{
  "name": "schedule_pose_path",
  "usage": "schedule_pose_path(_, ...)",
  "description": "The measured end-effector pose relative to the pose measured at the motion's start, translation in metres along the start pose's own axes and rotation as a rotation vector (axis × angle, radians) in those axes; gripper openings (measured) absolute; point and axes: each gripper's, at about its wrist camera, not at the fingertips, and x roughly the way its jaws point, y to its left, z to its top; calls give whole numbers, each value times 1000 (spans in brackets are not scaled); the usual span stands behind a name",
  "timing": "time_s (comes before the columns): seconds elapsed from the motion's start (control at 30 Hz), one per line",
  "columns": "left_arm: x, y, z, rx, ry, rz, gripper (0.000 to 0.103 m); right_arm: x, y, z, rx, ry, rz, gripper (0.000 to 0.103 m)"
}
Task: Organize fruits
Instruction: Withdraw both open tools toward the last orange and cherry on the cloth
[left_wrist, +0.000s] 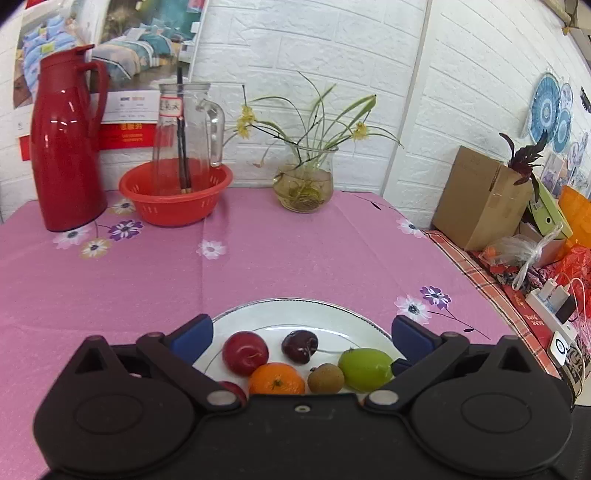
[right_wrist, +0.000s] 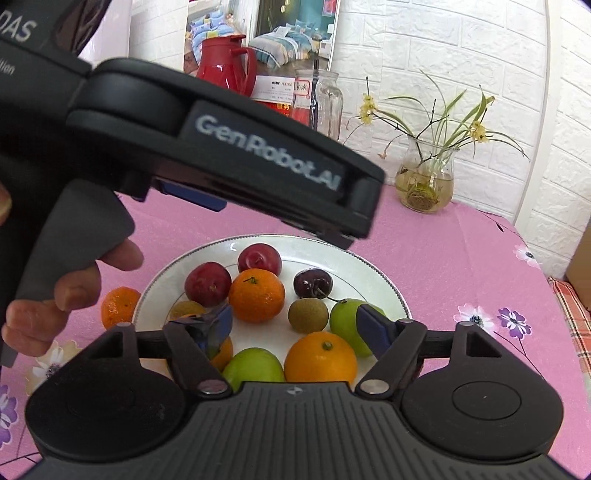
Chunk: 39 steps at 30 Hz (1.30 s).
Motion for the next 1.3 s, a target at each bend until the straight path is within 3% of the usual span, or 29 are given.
schedule_pose_path(0.53,-71,9,-16,3,-40,-2,103,-51,27,0,-2,-66,-17,103)
schedule_pose_path(0.83,-124,39,-41,-4,-82,-11,103,-84,50,-9,-6,-103,0,103)
schedule_pose_path(1.3,-132,83,-96,-63,-10,23,103,-107,88,-38,11,-90,68,103)
